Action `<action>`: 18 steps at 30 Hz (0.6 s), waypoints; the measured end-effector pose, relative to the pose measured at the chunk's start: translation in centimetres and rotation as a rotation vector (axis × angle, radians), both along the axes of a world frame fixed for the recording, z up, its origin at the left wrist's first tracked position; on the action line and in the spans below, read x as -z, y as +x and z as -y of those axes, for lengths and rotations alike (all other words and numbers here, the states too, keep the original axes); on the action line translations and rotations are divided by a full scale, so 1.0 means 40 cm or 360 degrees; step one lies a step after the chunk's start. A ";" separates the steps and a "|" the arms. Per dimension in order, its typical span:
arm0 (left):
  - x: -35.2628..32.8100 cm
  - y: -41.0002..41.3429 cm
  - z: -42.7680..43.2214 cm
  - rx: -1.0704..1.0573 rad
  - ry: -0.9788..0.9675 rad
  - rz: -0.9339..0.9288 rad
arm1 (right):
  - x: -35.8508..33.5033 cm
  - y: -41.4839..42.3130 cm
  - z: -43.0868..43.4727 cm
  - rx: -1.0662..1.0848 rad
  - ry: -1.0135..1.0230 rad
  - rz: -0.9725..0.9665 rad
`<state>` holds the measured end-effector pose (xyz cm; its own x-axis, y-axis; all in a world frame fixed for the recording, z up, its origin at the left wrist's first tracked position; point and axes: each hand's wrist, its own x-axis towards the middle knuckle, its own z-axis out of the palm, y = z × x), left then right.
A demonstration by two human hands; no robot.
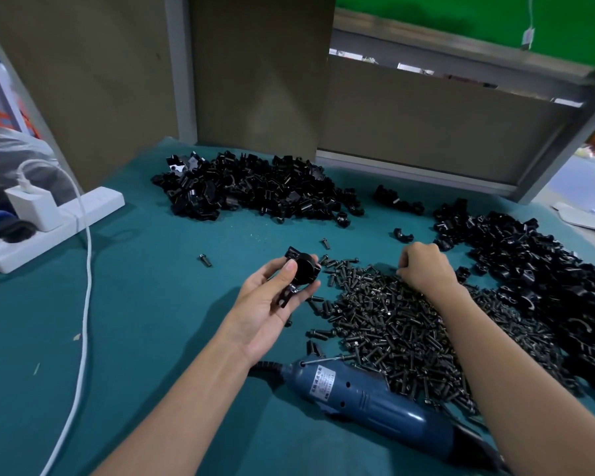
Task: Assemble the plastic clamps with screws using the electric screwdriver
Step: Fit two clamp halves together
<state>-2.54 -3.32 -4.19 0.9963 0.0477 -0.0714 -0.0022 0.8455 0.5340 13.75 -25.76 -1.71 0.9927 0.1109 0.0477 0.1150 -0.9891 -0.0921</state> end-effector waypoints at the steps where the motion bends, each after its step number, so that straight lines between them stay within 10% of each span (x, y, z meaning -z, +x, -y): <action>1: 0.000 0.000 0.000 -0.0002 -0.0007 -0.0004 | -0.002 -0.003 0.001 -0.0009 -0.0010 0.0002; 10: 0.003 0.002 0.015 -0.0053 0.0138 -0.0001 | -0.060 -0.186 -0.129 -0.0718 0.0981 0.0312; 18: -0.001 -0.001 0.027 -0.0165 0.0401 0.0008 | -0.083 -0.284 -0.212 -0.1173 0.0905 0.0714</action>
<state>-2.57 -4.41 -4.14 0.9855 0.1653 -0.0393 -0.0852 0.6810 0.7273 2.39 -17.26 1.62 0.5652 0.5300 0.6322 0.8140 -0.4829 -0.3230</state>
